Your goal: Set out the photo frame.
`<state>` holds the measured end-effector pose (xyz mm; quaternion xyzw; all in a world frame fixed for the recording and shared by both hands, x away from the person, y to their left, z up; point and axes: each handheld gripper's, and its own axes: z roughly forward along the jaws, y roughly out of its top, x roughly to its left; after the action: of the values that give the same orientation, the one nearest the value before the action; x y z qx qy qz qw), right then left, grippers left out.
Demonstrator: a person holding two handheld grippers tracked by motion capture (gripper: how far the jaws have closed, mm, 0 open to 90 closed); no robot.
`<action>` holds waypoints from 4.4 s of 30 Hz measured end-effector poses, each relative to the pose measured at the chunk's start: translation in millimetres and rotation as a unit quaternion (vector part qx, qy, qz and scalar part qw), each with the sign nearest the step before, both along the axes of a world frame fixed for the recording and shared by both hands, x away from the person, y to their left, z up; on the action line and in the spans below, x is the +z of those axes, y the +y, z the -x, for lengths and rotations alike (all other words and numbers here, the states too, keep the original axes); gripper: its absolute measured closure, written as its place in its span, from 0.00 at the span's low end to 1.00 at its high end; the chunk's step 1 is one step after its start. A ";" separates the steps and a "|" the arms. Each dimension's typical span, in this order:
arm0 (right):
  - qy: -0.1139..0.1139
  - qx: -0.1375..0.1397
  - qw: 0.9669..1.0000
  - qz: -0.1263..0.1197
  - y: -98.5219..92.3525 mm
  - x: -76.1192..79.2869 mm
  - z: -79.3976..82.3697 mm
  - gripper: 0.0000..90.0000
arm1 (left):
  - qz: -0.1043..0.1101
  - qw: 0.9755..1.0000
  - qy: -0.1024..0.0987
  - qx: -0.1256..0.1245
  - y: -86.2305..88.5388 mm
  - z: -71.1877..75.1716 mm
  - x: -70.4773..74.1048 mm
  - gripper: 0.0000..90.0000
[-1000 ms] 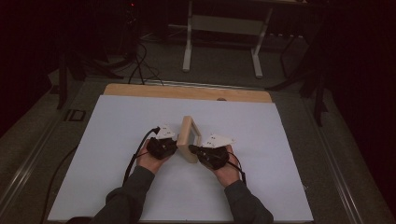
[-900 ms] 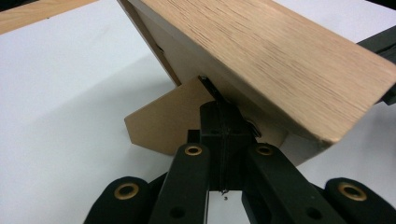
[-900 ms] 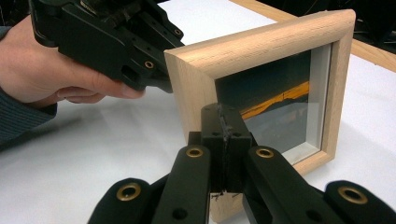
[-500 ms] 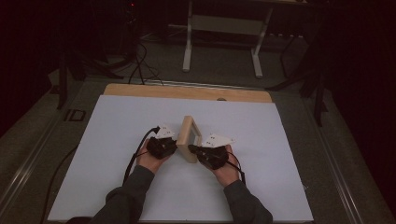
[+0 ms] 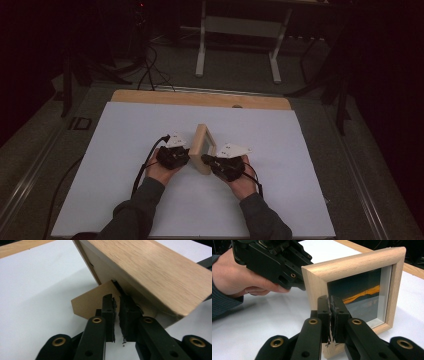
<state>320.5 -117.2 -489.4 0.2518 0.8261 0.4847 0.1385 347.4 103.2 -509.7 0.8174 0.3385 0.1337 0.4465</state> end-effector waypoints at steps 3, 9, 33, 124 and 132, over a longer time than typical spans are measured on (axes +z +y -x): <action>-0.001 0.001 1.000 0.001 -1.1 0.4 0.2 0.95 | -0.002 1.000 0.001 0.000 0.9 0.4 0.5 0.88; 0.001 -0.005 1.000 0.001 -6.0 0.3 -0.7 0.95 | 0.002 1.000 0.004 0.009 6.5 2.5 3.2 0.84; 0.003 -0.032 0.999 -0.003 -23.8 1.6 -4.6 0.90 | 0.021 1.000 0.018 0.012 31.8 37.1 7.9 0.55; 0.007 -0.037 0.999 0.006 -31.2 -1.7 -8.6 0.96 | 0.005 0.998 0.002 0.066 -18.7 11.6 28.7 0.64; 0.008 -0.039 0.999 0.007 -30.9 -2.3 -9.1 0.95 | 0.007 0.995 -0.002 0.097 -27.2 11.8 26.4 0.64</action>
<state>329.6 -148.1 -491.7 0.2863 0.8200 0.4717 0.1524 335.6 76.0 -483.3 0.7770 0.4163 0.1760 0.4381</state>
